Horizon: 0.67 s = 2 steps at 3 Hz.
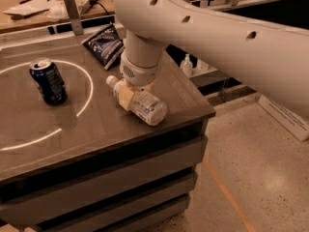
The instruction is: Pick blue plastic bottle
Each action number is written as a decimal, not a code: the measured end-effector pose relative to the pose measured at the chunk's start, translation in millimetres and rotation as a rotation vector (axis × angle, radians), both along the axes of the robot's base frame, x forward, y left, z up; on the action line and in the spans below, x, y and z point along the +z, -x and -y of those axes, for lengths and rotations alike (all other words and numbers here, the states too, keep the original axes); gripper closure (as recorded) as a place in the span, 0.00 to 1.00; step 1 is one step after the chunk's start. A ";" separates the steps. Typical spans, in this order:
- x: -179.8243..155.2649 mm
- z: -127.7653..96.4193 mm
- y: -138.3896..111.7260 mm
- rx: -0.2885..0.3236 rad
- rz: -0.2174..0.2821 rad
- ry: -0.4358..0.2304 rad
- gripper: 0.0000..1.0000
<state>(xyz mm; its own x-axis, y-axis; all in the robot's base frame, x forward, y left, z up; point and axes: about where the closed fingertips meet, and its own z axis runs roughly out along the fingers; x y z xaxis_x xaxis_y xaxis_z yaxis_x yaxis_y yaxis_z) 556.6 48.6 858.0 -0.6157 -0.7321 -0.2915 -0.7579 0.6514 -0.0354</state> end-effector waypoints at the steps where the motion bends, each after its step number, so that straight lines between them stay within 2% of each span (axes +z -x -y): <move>1: 24.3 4.4 -6.9 0.075 0.037 -0.109 1.00; 2: 53.2 4.9 -8.9 0.162 0.051 -0.180 1.00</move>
Offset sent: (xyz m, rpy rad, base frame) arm 0.0066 -0.0117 0.0953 0.2511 -0.0455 0.2777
